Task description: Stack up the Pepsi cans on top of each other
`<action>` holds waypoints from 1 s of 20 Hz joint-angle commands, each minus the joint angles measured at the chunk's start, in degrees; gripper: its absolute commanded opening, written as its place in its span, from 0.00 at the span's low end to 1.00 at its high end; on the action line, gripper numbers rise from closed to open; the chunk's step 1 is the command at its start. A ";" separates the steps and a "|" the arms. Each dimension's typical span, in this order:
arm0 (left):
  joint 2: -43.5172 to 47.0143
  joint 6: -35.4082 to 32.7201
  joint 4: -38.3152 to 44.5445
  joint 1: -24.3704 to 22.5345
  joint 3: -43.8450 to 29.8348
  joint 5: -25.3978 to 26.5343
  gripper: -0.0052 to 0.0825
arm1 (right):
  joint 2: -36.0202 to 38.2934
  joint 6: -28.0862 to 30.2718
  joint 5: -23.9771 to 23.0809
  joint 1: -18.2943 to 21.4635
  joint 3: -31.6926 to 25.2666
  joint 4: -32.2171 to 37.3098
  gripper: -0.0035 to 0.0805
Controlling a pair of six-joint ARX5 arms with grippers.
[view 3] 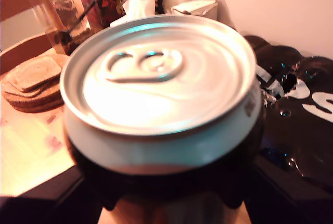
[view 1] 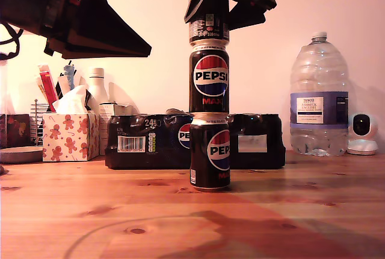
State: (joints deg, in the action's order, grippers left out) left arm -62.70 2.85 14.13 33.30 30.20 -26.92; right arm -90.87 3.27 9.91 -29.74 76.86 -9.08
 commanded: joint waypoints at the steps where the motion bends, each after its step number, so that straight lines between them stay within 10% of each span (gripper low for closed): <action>1: 0.57 0.13 0.44 0.24 -0.61 -0.07 0.06 | -1.25 0.22 -0.02 -0.94 -0.04 -0.76 0.50; 20: 0.55 -1.36 -1.03 0.20 -0.61 -0.09 0.06 | -1.18 -0.09 -1.68 -1.01 0.98 -4.98 0.50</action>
State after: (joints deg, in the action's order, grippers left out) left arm -62.70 1.98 12.78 33.30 30.20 -26.92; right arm -90.87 3.22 8.40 -30.48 78.35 -12.67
